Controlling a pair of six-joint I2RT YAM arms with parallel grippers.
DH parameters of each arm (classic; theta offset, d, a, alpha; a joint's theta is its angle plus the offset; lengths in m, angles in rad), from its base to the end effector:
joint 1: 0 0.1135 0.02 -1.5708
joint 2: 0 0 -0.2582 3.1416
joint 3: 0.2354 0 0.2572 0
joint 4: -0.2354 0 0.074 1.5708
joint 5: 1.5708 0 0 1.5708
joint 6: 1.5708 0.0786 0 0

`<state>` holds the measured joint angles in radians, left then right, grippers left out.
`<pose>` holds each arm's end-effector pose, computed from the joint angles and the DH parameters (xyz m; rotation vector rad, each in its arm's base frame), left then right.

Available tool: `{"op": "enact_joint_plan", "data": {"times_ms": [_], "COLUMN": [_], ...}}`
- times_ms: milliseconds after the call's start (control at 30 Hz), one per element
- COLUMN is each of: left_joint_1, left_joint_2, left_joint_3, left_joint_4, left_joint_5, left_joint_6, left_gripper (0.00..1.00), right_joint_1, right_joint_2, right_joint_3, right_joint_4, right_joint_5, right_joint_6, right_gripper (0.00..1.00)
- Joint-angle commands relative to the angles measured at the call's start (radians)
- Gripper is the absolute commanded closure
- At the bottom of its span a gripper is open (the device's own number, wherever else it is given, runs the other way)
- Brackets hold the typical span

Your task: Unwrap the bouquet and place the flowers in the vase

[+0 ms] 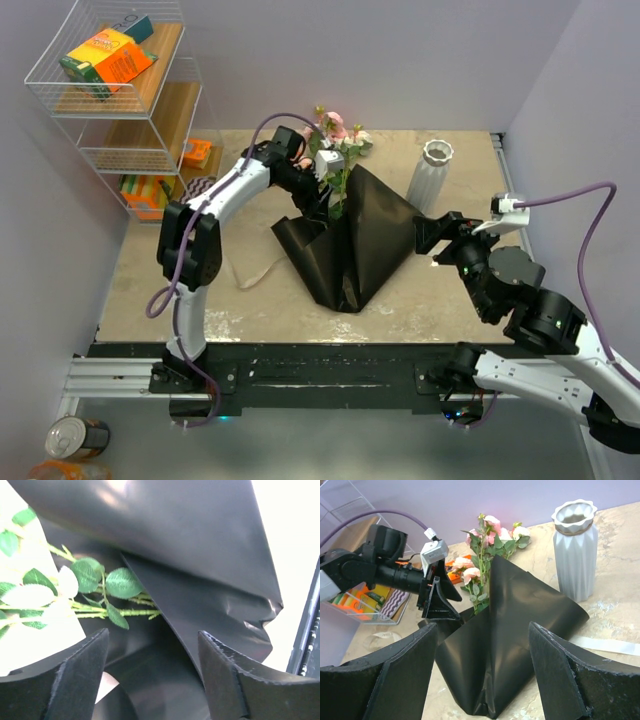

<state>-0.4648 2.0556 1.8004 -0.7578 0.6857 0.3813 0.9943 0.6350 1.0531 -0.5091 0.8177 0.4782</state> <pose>0.3968 -0.2547 0.2225 1.2447 2.1493 -0.9107 0.1263 0.0891 0.4114 0.1955 1.6403 0.4485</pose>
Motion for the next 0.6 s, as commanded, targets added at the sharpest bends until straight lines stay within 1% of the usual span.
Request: {"op": "enact_joint_plan", "data": {"times_ms": [0,167,300,333,400,567], "left_joint_1": [0.011,0.023,0.022,0.022,0.022,0.011], "left_joint_2": [0.074,0.084,0.115,0.121,0.135,0.140], "left_joint_3": [0.082,0.079,0.105,0.112,0.119,0.114], "left_joint_4": [-0.147,-0.153,-0.193,-0.205,-0.222,-0.216], "left_joint_5": [0.163,0.219,0.253,0.256,0.256,0.184], "left_joint_6": [0.039,0.025,0.036,0.042,0.050,0.044], "left_gripper": [0.30,0.35,0.39,0.42,0.47,0.48], "right_joint_1": [0.003,0.001,0.001,0.001,0.001,0.001], "right_joint_2": [-0.008,-0.015,-0.015,-0.015,-0.015,-0.020], "right_joint_3": [-0.001,-0.007,-0.015,-0.016,-0.016,-0.016], "right_joint_4": [0.023,0.020,0.023,0.024,0.024,0.023], "right_joint_5": [0.000,-0.003,-0.003,-0.003,-0.003,-0.005], "right_joint_6": [0.007,0.014,0.025,0.028,0.028,0.030], "right_gripper": [0.23,0.23,0.24,0.23,0.24,0.24]}}
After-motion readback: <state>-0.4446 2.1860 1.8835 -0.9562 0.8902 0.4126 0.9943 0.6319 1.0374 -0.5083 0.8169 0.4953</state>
